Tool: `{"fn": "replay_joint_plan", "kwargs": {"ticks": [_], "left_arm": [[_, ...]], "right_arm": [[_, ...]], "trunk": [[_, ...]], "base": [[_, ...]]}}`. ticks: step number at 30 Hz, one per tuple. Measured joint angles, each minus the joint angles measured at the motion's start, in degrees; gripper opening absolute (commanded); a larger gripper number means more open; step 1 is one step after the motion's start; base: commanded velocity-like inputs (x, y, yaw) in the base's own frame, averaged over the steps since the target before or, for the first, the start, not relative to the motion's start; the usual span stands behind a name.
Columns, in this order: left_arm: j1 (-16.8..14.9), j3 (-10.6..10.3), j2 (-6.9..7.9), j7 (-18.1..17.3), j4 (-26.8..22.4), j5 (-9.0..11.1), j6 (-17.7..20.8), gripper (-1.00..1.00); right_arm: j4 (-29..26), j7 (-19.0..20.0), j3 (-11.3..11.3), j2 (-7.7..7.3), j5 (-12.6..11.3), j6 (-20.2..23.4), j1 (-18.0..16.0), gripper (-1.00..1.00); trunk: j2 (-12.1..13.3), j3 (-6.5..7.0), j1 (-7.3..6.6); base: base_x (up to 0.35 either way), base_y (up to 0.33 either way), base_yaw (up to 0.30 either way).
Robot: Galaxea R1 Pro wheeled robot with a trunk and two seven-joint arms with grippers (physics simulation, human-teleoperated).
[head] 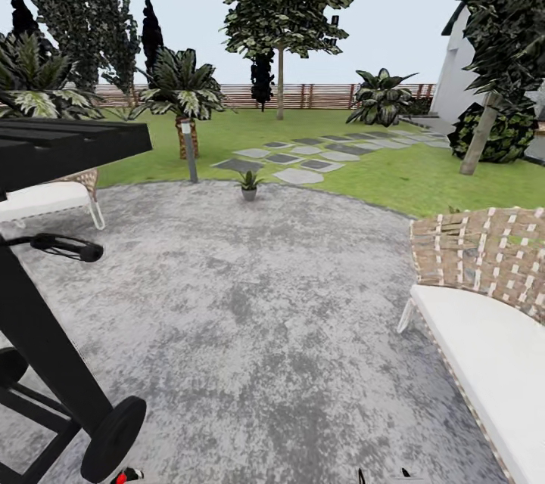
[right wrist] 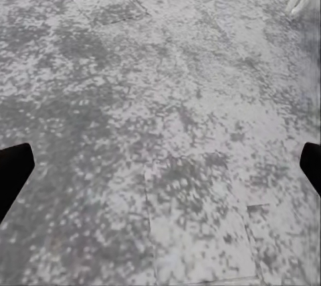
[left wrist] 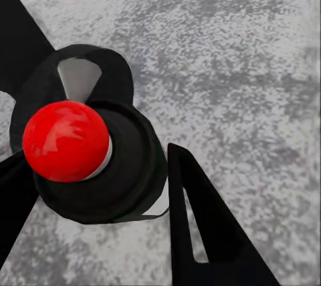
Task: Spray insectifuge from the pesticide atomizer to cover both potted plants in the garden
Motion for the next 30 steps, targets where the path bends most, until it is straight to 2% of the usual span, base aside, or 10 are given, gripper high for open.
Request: {"fn": "replay_joint_plan", "kwargs": {"ticks": [5, 18, 30], "left_arm": [[0.0, 0.0, 0.01, 0.0, 0.0, 0.0, 0.0, -1.00], [0.0, 0.1, 0.01, 0.0, 0.0, 0.1, 0.0, -1.00], [0.0, 0.1, 0.01, 0.0, 0.0, 0.2, 0.0, -1.00]], "right_arm": [[0.0, 0.0, 0.0, 0.02, 0.0, 0.0, 0.0, 1.00], [0.0, 0.0, 0.0, 0.02, 0.0, 0.0, 0.0, 1.00], [0.0, 0.0, 0.0, 0.04, 0.0, 0.0, 0.0, 1.00]], "trunk": [[0.0, 0.00, 0.00], [0.0, 0.00, 0.00], [0.0, 0.00, 0.00]], "base": [[0.302, -0.164, -0.127], [0.314, -0.137, -0.006], [0.338, -0.016, 0.000]]}}
